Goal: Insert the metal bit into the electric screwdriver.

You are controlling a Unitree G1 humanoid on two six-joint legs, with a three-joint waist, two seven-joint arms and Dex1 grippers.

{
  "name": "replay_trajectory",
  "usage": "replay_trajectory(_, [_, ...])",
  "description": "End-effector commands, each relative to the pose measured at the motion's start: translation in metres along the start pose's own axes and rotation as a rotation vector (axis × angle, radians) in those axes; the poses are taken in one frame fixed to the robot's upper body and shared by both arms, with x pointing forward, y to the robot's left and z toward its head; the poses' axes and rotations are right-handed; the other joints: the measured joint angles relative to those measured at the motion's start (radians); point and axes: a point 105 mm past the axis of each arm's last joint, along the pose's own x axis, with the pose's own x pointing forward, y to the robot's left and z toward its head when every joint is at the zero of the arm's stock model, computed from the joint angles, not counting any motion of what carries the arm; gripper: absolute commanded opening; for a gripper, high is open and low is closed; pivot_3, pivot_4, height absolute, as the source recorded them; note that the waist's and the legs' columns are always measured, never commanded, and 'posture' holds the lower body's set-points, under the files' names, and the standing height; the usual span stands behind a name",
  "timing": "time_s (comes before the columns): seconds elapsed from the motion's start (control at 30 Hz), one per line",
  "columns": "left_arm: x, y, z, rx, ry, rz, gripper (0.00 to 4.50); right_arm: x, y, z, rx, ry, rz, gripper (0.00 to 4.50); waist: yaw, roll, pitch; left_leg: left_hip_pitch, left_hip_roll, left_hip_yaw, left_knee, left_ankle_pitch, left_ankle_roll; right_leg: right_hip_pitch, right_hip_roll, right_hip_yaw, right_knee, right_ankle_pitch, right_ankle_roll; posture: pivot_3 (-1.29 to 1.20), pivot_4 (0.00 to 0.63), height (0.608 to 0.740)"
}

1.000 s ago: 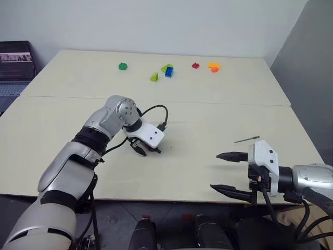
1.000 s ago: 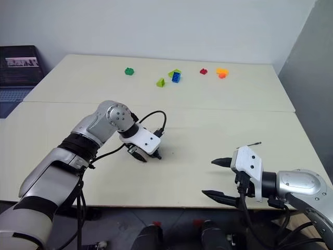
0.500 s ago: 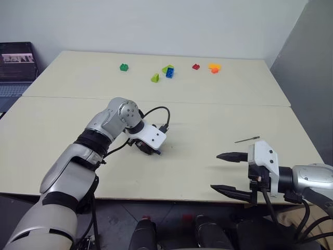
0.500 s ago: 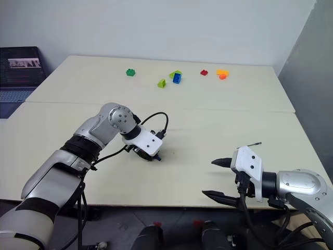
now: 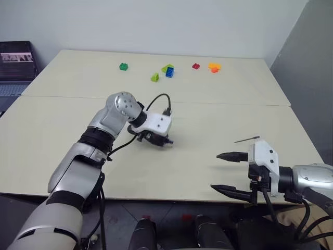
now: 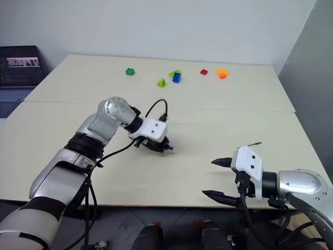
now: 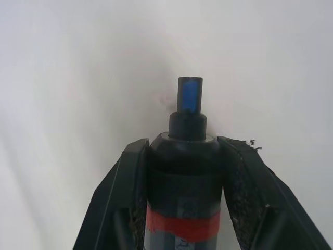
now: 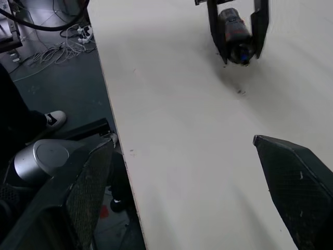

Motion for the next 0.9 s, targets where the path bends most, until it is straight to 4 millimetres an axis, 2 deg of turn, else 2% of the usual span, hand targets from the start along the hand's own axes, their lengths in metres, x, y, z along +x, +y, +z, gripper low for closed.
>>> replay_trajectory(0.03, [-0.023,0.037,0.043,-0.042,-0.212,0.275,1.66,-0.004,-0.009,0.027,-0.06,-0.105,-0.045,4.5,-0.001,0.0,0.0,0.0,0.0,0.0,0.0,0.0,0.0,0.0,0.0,0.0,0.0,0.0,0.0,0.0,0.15,0.74])
replay_trajectory(0.17, [-0.03,0.058,0.055,-0.156,-0.399,0.519,1.66,-0.005,-0.017,0.045,-0.088,-0.187,-0.071,4.5,-0.004,0.0,0.0,0.001,0.0,0.0,0.0,0.0,0.0,0.0,0.0,0.0,0.0,0.0,0.001,0.0,0.15,0.74])
replay_trajectory(0.27, [-0.033,0.063,0.056,-0.269,-0.504,0.639,1.66,-0.006,-0.022,0.055,-0.105,-0.217,-0.081,4.5,-0.005,0.0,0.0,0.001,0.0,0.0,0.0,0.0,0.0,0.0,0.0,0.0,0.0,0.001,0.002,0.0,0.15,0.74])
replay_trajectory(0.5, [-0.033,0.053,0.04,-0.484,-0.694,0.867,1.65,-0.006,-0.039,0.07,-0.138,-0.254,-0.141,4.5,-0.001,0.001,0.0,0.001,0.0,0.0,0.0,0.0,0.0,0.0,0.0,0.0,0.0,0.001,0.002,0.0,0.15,0.74])
replay_trajectory(0.7, [-0.019,0.033,0.024,-0.542,-0.691,0.94,1.65,-0.004,-0.041,0.077,-0.146,-0.262,-0.14,4.5,0.001,0.001,0.0,0.001,0.0,0.0,0.0,0.0,0.0,0.001,0.0,0.001,-0.001,0.002,0.003,0.0,0.15,0.74])
replay_trajectory(0.9, [-0.011,0.02,0.018,-0.543,-0.674,0.942,1.65,-0.003,-0.042,0.079,-0.153,-0.26,-0.13,4.5,0.001,0.001,0.0,0.003,0.0,0.0,0.0,0.0,0.0,0.002,0.0,0.001,-0.001,0.002,0.002,0.0,0.15,0.74])
